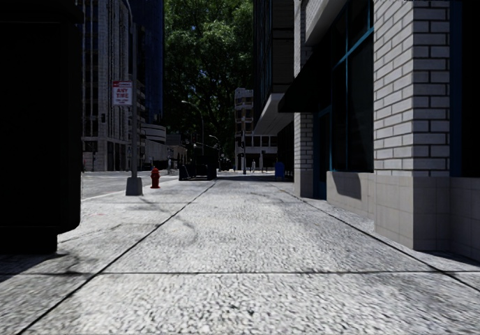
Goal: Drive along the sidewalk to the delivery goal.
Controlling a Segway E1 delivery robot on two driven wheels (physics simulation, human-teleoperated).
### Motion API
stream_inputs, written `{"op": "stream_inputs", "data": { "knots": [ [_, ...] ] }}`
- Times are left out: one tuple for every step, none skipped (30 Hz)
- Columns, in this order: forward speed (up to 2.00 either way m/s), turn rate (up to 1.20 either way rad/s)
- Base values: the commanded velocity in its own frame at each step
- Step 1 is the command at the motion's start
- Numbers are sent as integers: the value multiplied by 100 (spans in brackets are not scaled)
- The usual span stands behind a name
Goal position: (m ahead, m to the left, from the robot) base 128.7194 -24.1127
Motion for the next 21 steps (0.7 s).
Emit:
{"op": "stream_inputs", "data": {
  "knots": [
    [200, 0],
    [200, 0],
    [200, 0],
    [200, 0],
    [200, 0],
    [200, 0],
    [195, 0],
    [195, 0],
    [192, 0],
    [192, 0],
    [191, 0],
    [191, 0],
    [191, 0],
    [191, 0],
    [191, 0],
    [191, 0],
    [191, 0],
    [191, 0],
    [191, 0],
    [191, 0],
    [191, 0]
  ]
}}
